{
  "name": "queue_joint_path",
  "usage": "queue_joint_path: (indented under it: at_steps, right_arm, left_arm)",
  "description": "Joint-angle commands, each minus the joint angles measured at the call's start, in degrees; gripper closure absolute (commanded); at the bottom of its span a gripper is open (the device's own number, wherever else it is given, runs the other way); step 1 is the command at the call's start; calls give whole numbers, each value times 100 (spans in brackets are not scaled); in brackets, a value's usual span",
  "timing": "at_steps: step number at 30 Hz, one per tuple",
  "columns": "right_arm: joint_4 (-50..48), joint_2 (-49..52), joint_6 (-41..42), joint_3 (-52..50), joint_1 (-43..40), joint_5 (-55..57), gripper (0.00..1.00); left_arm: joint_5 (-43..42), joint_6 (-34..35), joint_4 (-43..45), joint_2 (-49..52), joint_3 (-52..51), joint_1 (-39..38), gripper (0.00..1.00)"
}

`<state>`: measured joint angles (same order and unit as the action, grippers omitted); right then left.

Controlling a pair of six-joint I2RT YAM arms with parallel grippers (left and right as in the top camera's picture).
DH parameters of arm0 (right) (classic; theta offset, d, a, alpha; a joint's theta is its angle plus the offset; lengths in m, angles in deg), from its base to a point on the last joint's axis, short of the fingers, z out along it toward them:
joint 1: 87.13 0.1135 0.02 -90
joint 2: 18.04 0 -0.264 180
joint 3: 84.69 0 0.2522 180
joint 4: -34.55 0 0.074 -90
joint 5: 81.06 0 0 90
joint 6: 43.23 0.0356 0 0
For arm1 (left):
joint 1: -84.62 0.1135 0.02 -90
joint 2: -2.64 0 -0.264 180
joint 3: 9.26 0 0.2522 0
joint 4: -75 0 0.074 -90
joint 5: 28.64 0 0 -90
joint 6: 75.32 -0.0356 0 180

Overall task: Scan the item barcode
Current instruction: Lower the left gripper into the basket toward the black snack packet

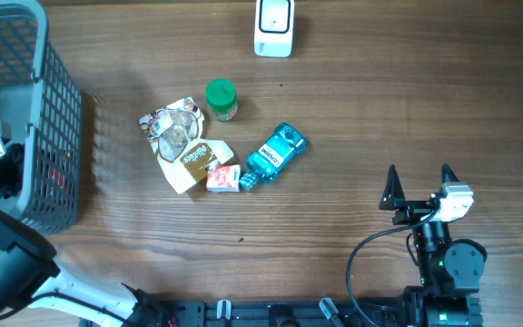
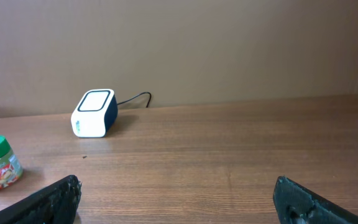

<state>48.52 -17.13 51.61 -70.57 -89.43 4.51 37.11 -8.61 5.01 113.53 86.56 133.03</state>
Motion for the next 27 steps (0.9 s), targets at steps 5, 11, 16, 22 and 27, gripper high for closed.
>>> queue_joint_path:
  at_steps: [5,11,16,22,27]
  right_arm:
    - [-17,-11,-35,-2,-17,59,0]
    - [-17,-11,-35,0,-17,59,0]
    - [-17,-11,-35,0,-17,59,0]
    - [-17,-11,-33,0,-17,59,0]
    - [-20,-11,-33,0,-20,59,0]
  left_arm:
    - [-35,-81,57,260,-120,-2,35]
    - [-33,-76,385,258,-682,-2,35]
    - [-31,-76,483,260,-782,-2,71]
    - [-11,-76,597,258,-782,0,85]
    - [-13,-74,662,258,-780,-2,96]
